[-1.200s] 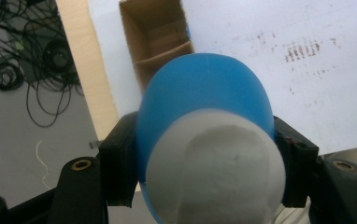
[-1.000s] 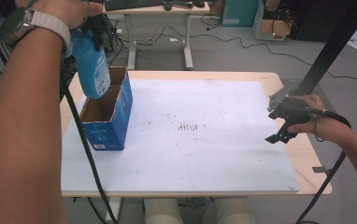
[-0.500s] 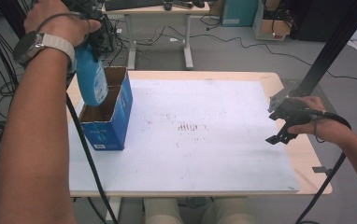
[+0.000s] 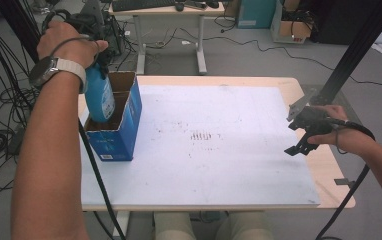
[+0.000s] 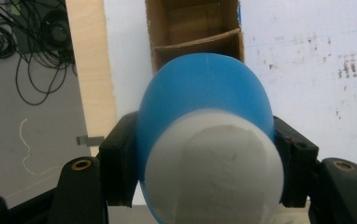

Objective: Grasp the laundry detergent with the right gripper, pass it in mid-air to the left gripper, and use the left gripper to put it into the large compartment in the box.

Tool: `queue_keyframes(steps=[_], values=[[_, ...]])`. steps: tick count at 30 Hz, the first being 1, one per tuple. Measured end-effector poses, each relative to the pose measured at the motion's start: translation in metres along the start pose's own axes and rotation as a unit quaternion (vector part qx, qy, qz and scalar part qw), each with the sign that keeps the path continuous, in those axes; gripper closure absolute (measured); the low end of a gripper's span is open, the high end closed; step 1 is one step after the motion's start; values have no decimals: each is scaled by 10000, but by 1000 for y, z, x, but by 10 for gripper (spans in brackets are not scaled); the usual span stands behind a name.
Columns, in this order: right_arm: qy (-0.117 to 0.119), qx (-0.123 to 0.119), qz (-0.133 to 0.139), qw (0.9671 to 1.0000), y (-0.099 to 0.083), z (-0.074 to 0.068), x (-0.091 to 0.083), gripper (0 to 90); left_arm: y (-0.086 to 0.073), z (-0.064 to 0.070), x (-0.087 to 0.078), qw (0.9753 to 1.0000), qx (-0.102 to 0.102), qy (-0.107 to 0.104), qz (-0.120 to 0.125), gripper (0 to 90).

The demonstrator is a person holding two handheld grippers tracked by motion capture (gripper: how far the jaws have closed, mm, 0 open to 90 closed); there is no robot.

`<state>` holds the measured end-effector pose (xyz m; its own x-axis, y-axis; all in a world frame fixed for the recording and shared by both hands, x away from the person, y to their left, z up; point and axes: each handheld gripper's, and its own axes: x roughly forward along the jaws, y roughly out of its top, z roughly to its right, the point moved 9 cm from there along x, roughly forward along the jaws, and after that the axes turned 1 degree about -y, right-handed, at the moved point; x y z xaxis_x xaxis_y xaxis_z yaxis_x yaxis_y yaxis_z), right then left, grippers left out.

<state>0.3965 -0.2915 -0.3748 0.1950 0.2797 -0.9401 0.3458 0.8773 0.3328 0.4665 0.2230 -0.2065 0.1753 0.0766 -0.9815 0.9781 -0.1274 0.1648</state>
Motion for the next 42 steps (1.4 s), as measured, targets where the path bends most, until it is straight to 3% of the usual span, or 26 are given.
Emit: queue_keyframes(steps=[21,35,42], values=[[-6,16,-37,10000,-2,1,1,69,-5,1,45,9999,43,-93,-36,376],[46,123,-68,9999,-5,0,4,69,-7,3,78,9999,-34,-123,-60,376],[41,60,-82,9999,-5,0,6,73,-8,3,92,9998,-31,-181,-59,376]])
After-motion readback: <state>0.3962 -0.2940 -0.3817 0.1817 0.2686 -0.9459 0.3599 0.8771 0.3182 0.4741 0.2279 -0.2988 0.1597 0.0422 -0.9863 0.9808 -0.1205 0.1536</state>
